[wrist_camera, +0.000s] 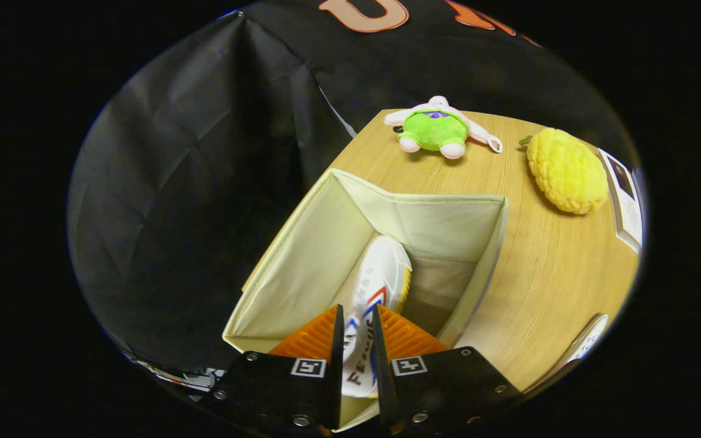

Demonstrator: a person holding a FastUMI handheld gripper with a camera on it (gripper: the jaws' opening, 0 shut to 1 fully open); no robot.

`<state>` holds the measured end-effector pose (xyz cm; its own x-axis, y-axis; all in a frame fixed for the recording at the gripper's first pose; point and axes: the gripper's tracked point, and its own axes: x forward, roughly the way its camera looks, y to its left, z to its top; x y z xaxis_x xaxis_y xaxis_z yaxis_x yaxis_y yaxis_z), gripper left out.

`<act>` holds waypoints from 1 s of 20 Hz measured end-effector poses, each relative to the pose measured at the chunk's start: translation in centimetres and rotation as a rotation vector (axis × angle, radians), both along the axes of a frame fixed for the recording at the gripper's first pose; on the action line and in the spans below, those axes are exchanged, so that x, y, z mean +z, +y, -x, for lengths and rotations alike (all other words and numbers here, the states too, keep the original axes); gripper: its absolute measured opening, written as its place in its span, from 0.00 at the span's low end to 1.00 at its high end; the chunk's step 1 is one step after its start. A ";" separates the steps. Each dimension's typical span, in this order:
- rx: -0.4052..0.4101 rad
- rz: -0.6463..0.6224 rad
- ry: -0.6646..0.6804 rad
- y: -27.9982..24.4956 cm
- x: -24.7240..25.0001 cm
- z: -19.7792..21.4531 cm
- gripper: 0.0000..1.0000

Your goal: Open the storage box then place both shoes into the box .Put the left shoe in first, then the right shoe, with the right side of both shoes facing outward in a uniform manner.

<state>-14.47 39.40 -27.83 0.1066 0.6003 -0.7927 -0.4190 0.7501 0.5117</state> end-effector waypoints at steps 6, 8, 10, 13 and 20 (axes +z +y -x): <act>-0.071 -0.078 -0.021 -2.4 3.3 -0.5 0.75; -0.102 -0.116 -0.027 -3.6 4.6 -0.4 0.82; -0.153 -0.153 -0.033 -5.2 6.0 -0.8 0.87; -0.222 -0.179 -0.010 -8.1 6.9 -1.2 0.89; -0.376 -0.043 -0.008 -19.9 2.3 -0.8 0.91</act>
<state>-13.70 19.46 -25.51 0.3317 0.5510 -0.7658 -0.1229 0.8300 0.5440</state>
